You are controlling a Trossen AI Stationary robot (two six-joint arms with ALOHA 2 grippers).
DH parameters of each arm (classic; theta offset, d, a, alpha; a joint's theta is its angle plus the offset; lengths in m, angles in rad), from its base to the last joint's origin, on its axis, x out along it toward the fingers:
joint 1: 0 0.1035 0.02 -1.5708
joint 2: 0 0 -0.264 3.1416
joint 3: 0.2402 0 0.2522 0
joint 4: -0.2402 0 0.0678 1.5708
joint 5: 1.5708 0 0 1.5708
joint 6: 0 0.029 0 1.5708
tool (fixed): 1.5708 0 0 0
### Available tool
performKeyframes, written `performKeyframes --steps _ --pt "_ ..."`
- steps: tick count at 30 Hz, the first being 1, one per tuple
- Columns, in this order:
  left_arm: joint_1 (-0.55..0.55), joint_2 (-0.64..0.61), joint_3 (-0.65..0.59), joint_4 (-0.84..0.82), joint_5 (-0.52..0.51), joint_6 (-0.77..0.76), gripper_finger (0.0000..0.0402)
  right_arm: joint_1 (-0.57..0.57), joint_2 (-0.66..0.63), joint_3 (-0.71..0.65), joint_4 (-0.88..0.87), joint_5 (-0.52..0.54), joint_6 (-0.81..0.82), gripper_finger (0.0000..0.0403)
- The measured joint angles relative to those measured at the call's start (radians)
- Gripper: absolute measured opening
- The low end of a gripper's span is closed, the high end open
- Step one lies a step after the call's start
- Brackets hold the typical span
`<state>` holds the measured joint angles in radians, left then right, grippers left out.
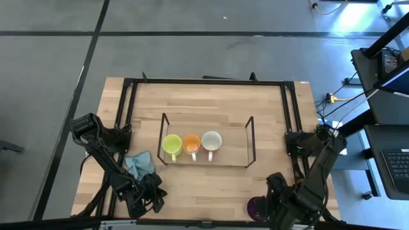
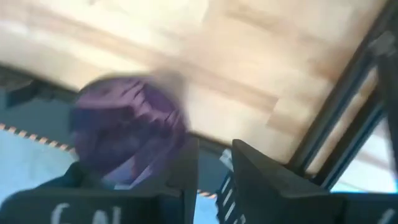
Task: Stack small to large cups/mugs on shelf
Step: Put the violet cup on the shelf
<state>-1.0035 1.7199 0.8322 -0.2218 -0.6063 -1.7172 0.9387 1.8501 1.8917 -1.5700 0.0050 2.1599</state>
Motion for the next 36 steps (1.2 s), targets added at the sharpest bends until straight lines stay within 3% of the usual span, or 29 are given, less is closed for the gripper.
performKeyframes --steps 11,21,36 --pt "0.0 0.0 0.0 0.013 0.044 -0.005 0.003 -0.003 -0.206 -0.227 0.167 0.051 -0.005 0.0116" --pt "0.011 0.0 0.0 0.014 0.047 -0.028 0.003 -0.002 -0.21 -0.377 0.368 0.048 -0.041 0.0116" --pt "0.033 0.0 0.001 0.014 0.053 -0.029 0.003 -0.002 -0.21 -0.39 0.469 0.07 -0.071 0.0116"
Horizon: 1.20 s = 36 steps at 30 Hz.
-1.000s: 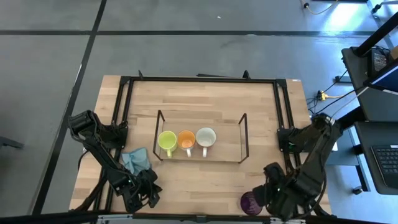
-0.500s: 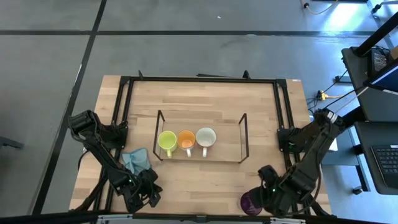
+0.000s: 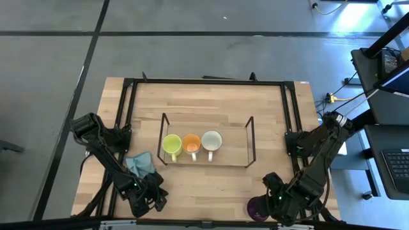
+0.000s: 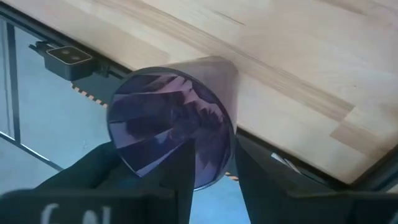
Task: Stack small to large cups/mugs on shelf
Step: Put the violet cup on the shelf
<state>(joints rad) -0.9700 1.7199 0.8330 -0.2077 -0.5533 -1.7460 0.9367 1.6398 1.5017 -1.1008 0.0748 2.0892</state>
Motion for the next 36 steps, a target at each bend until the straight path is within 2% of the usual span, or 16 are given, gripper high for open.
performKeyframes --steps 8,29,36 --pt "0.029 0.0 0.0 0.0 0.049 0.04 0.003 0.0 0.014 0.0 -0.007 0.012 -0.027 0.0116" --pt "0.029 0.0 0.0 0.0 0.05 0.038 0.003 0.0 0.07 0.0 -0.007 -0.005 -0.06 0.0115" --pt "0.029 0.0 0.0 -0.001 0.049 0.038 0.003 0.0 0.07 0.0 -0.015 -0.006 -0.06 0.0089"
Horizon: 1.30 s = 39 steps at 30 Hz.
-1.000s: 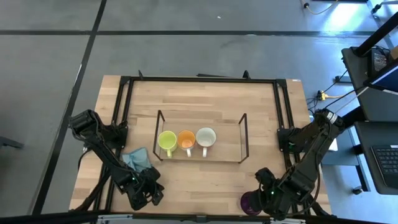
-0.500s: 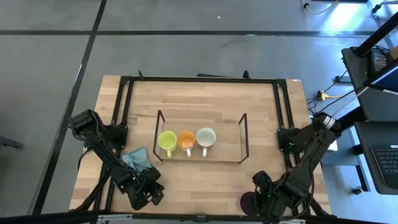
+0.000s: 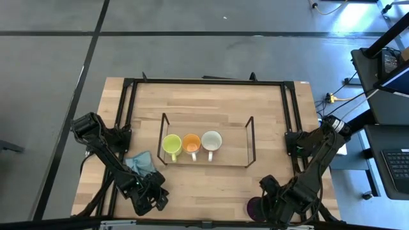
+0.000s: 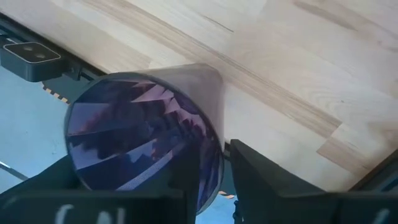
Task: Stack small to large cups/mugs on shelf
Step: Put the violet cup on the shelf
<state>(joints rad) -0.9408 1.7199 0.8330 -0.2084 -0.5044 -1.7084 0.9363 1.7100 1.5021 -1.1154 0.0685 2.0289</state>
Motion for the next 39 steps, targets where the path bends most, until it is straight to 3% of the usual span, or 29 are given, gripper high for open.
performKeyframes --steps 14,21,28,39 --pt "0.0 0.0 0.0 0.0 -0.003 -0.007 0.003 -0.038 0.001 0.0 -0.015 -0.038 -0.116 0.0012" --pt "0.0 0.0 0.0 0.0 -0.008 -0.01 0.003 -0.086 0.001 0.007 -0.023 -0.046 -0.2 0.0017" --pt "0.0 0.0 0.0 0.0 -0.02 -0.01 0.003 -0.168 0.002 0.117 -0.066 -0.045 -0.354 0.0008" --pt "0.0 0.0 0.0 0.0 -0.037 -0.01 0.003 -0.337 0.002 0.321 -0.35 -0.009 -0.657 0.0009"
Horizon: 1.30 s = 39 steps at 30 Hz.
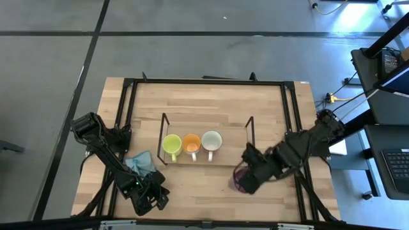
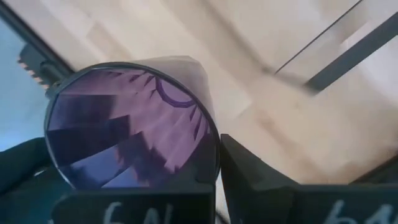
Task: Stack small to large cups/mugs on shelf
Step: Put the violet cup on the shelf
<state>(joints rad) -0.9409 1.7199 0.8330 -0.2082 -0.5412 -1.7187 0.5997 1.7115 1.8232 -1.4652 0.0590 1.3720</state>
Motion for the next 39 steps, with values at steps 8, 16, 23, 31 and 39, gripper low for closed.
performKeyframes --steps 8,16,23,31,39 --pt "0.0 0.0 0.0 0.0 -0.001 0.0 0.003 -0.155 -0.001 0.045 -0.084 0.034 -0.232 0.0009" --pt "0.014 0.0 0.0 0.0 -0.002 -0.001 0.003 -0.32 -0.001 0.02 -0.101 0.027 -0.436 0.0009" --pt "0.018 0.0 0.0 0.0 -0.013 -0.003 0.003 -0.445 -0.001 0.019 -0.089 0.013 -0.566 0.0009" --pt "0.018 0.0 0.0 0.0 -0.025 -0.029 0.003 -0.513 0.022 0.017 -0.088 -0.063 -0.656 0.0009" --pt "0.018 0.0 0.0 -0.005 -0.026 -0.034 0.003 -0.531 0.081 0.017 -0.083 -0.062 -0.748 0.001"
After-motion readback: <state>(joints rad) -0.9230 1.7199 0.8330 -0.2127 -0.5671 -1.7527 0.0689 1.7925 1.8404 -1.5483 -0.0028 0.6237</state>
